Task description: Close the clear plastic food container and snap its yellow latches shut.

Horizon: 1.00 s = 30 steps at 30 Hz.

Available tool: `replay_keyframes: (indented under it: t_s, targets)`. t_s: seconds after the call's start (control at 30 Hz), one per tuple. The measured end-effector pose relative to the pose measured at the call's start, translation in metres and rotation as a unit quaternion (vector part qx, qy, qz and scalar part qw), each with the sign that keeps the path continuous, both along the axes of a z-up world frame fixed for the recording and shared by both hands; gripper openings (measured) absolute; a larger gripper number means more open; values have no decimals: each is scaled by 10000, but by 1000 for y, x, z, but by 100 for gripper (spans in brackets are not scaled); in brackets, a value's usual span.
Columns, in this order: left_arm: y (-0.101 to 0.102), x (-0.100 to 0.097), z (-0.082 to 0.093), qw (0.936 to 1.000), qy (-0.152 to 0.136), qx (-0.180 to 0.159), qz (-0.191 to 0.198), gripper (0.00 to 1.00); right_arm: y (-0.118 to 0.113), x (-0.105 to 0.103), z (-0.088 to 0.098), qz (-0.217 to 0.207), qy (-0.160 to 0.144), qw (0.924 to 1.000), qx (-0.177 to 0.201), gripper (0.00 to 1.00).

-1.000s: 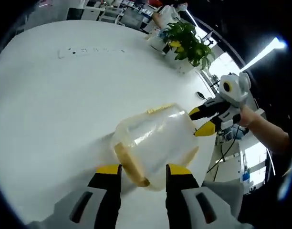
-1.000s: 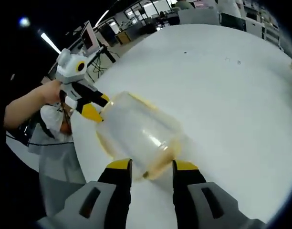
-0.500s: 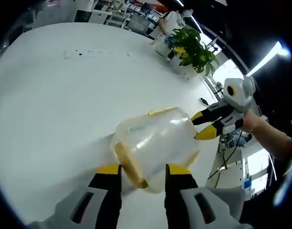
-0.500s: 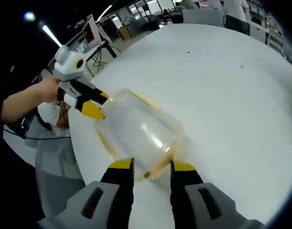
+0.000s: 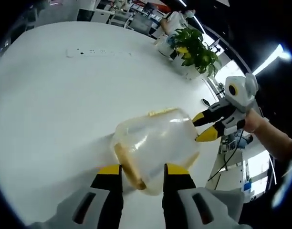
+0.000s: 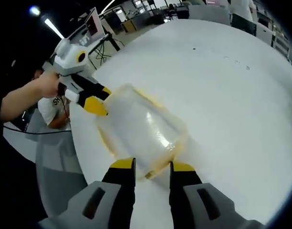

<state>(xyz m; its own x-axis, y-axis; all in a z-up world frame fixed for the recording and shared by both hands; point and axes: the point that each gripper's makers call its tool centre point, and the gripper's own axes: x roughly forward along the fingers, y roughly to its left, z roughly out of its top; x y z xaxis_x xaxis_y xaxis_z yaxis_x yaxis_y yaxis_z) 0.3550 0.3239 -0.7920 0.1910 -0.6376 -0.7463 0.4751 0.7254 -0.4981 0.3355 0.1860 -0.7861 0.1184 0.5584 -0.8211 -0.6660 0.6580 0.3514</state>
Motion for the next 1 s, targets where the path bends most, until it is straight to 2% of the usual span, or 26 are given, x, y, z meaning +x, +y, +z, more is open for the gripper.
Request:
replay_keyframes:
  t_s: [0.03,0.07,0.1,0.13,0.23,0.33,0.47,0.67,0.83,1.0]
  targets:
    - [-4,-2,0,10000,81,-12,7,24,0,0,0,24,9,10000,-16,23]
    - [-28,-13,12,9978,440,-496,2,22,-3,-1,-3,-73,52,9998,-169,23]
    - [-12,-7,2,9996,250,119,-110,22,2,-3,-3,20,51,9999,-110,23]
    - [-9,-7,6,9997,177,145,-50,22,2,-3,-4,20,71,9999,-131,23]
    - [-3,-6,6,9995,265,121,156,23,1,-4,-2,30,61,9999,-99,23]
    - [-1,-3,2,9994,166,118,263,25,0,-6,-2,-39,-1,10000,7,23]
    - [-1,-3,2,9995,93,75,292,25,1,-5,1,-104,-49,9999,41,24]
    - [-1,0,2,9994,158,55,314,26,0,-5,4,-154,-74,9998,105,24]
    - [0,-1,3,9994,39,-24,351,27,0,-2,5,-220,-7,9997,119,25]
    - [-2,2,6,9995,-257,111,111,30,0,-1,6,-111,-139,9998,2,28]
